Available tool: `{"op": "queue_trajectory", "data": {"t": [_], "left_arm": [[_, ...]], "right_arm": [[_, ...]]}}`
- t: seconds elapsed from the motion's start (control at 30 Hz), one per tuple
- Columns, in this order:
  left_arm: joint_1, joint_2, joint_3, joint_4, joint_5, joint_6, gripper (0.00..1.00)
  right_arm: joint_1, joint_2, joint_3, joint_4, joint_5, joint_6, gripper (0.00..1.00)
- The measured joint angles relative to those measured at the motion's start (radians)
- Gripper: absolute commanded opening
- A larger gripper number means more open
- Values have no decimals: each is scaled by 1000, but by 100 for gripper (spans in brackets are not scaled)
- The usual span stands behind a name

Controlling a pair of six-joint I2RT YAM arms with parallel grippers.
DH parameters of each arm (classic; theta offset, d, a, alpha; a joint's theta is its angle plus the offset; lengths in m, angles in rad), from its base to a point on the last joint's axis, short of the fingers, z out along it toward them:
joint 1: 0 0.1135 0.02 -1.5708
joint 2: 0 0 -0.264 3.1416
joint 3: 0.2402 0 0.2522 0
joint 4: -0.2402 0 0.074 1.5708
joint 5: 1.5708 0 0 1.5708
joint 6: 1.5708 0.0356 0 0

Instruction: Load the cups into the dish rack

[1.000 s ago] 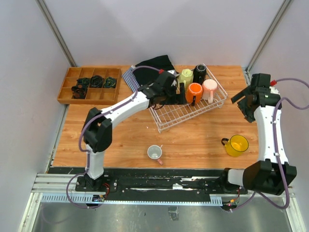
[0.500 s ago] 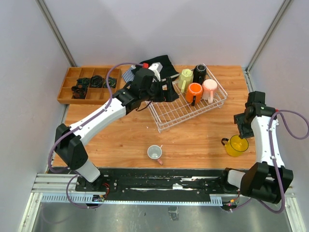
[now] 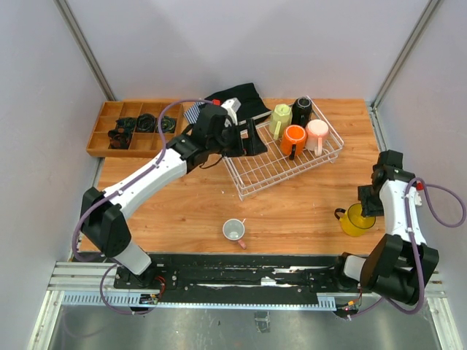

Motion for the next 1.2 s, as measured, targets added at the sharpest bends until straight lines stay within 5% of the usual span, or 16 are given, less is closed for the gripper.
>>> {"op": "queue_trajectory", "data": {"t": [0.23,0.57,0.83,1.2], "left_arm": [[26,-72,-124,48,56,-43,100],[34,-84,-158,135,159,-98,100],[39,-84,-168,204,282,-174,100],[39,-86,-277,447,491,-336,100]], "right_arm": [[-75,26,-60,70,-13,-7,40],[-92,137,-85,143,-89,-39,1],[-92,94,-84,188,-187,-132,1],[-89,-6,66,467,-550,-218,1]]}}
